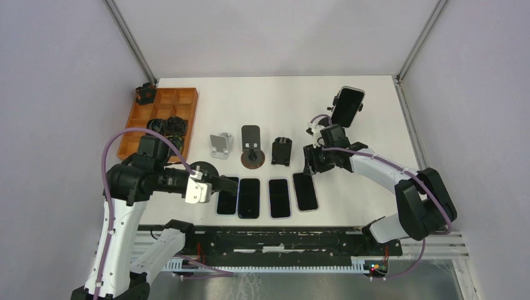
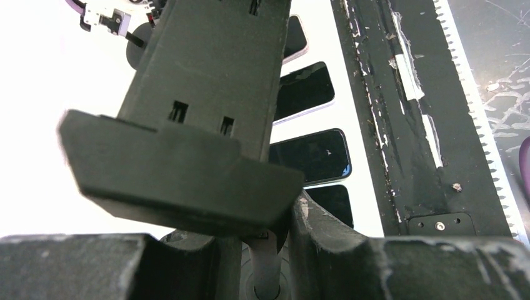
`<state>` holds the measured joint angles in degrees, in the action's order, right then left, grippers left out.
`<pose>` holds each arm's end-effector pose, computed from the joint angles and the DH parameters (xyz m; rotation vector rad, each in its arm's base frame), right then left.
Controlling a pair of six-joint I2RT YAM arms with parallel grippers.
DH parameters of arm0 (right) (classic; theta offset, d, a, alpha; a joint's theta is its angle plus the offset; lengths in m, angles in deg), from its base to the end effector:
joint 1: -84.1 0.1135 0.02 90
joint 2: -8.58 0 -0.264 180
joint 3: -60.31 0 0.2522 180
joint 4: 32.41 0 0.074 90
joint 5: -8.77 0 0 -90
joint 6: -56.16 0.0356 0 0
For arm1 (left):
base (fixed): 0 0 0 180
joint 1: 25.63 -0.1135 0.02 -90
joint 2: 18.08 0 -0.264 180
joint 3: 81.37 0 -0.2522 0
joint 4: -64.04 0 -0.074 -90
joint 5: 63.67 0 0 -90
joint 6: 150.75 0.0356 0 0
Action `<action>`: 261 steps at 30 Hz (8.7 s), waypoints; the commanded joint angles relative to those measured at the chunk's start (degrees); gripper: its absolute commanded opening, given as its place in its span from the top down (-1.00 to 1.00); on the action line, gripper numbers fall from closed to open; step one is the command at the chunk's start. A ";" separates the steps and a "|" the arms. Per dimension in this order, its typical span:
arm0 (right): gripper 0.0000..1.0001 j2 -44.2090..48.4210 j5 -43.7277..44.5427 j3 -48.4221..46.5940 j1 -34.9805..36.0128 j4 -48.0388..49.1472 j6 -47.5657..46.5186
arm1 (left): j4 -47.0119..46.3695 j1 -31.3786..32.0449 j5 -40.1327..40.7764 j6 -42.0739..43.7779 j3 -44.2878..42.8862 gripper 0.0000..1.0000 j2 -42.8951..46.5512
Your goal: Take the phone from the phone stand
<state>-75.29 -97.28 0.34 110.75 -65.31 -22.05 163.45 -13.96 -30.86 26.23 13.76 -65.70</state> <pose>0.2473 0.1351 0.1833 -0.4480 2.5840 0.6060 0.0785 -0.0468 0.3787 1.7829 1.1570 -0.5901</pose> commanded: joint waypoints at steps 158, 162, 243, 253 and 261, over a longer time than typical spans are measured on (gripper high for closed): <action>1.00 -24.28 -29.35 -70.24 3.45 12.19 11.40 | -36.35 -0.15 2.92 -52.25 -6.39 -1.00 1.14; 1.00 -28.82 -29.04 -71.01 0.23 18.40 17.30 | -35.00 -0.15 4.05 -51.97 -6.10 -1.00 1.68; -0.83 11.74 -15.76 -12.28 -30.26 31.25 11.42 | -28.72 -0.15 8.74 -44.62 -5.34 -1.00 -1.38; 0.28 8.84 -15.30 -13.17 -30.26 31.61 12.12 | -26.67 -0.15 5.41 -42.02 -4.76 -1.00 -2.14; 0.93 13.03 -16.82 -8.50 -27.56 34.05 16.58 | -29.83 -0.14 4.36 -49.76 -5.03 -1.00 -4.62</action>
<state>-66.01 -113.54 -9.19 81.11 -34.01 -8.30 136.04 -14.18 -23.95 -18.49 8.89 -68.93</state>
